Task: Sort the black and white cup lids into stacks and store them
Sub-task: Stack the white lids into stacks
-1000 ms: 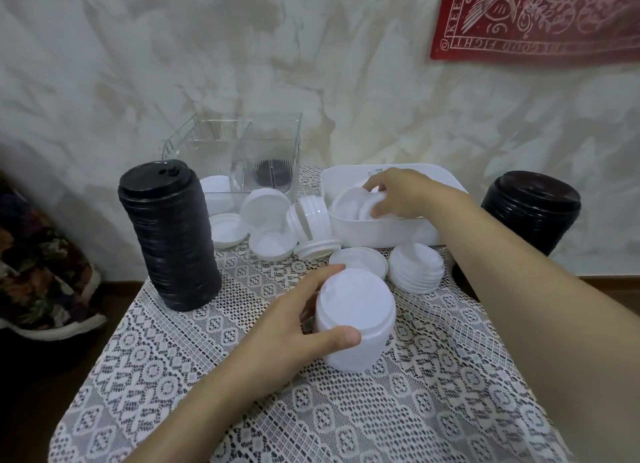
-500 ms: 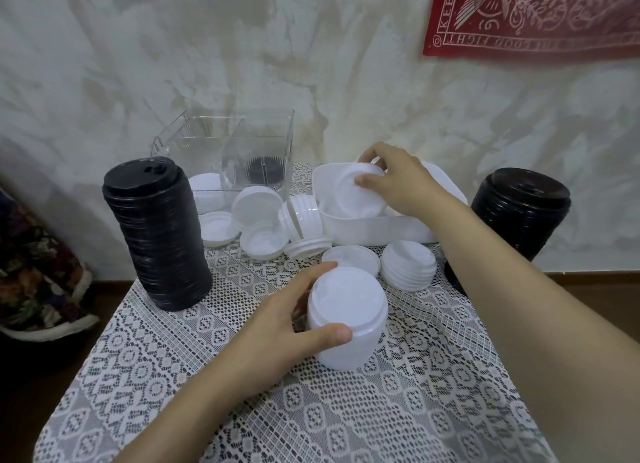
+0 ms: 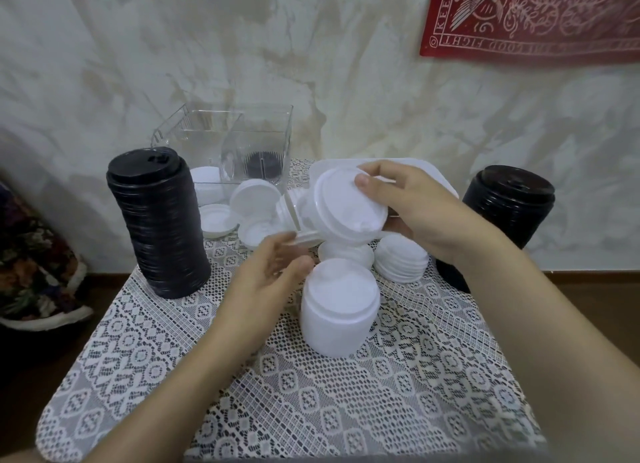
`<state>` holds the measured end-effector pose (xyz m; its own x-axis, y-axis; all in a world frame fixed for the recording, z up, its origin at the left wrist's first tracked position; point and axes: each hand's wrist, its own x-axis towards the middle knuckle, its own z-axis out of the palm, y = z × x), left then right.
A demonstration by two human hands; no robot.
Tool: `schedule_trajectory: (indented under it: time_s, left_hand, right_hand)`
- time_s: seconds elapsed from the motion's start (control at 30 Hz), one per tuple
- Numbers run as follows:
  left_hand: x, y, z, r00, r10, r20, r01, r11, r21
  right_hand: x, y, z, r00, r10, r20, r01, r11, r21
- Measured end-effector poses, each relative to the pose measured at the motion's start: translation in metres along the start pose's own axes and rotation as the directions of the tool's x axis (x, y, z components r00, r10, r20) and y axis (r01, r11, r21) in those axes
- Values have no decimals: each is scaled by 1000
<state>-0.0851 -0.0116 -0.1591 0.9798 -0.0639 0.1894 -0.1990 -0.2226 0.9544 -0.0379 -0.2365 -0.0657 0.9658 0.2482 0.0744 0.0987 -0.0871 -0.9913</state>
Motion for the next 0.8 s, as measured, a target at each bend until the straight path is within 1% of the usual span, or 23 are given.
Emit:
schedule_trajectory:
  time_s: [0.03,0.1,0.17,0.23,0.37,0.43,0.5,0.57,0.67,0.8]
  left_hand:
    - [3,1,-1,1000,5,-21,-5,1000,-14]
    - [5,2,-1,1000,22,-16,-23,999,-42]
    - [5,3,0,998,59,-15,-60,997,-49]
    - [3,6,0,995,85,-42,-88,994,-62]
    - [1,14,-2,986,128,-106,-135,989,-64]
    - [1,17,-4,985,106,-134,-122,986,-114]
    - [1,19,-7,985,72,-160,-96,984,-148]
    - [0,21,-8,983,58,-175,-86,984,-159]
    - [-4,23,-9,982,51,-181,-84,979,-184]
    - [-9,28,-2,992,65,-104,-80,985,-152]
  right_hand:
    - [-6,2,1,999,22,32,-22,1000,11]
    - [-15,6,5,993,63,100,-68,997,40]
    - [-21,7,8,988,85,129,-93,994,54]
    - [-24,6,9,993,75,94,-81,995,65]
    - [-27,3,3,996,18,-92,-9,995,100]
    - [-30,5,-3,986,10,-167,13,991,136]
    - [-35,10,-7,975,38,-219,2,984,181]
    - [-41,19,-7,969,97,-226,-43,971,234]
    - [-48,33,-4,966,181,-185,-116,942,314]
    - [-52,36,-3,958,211,-192,-134,927,351]
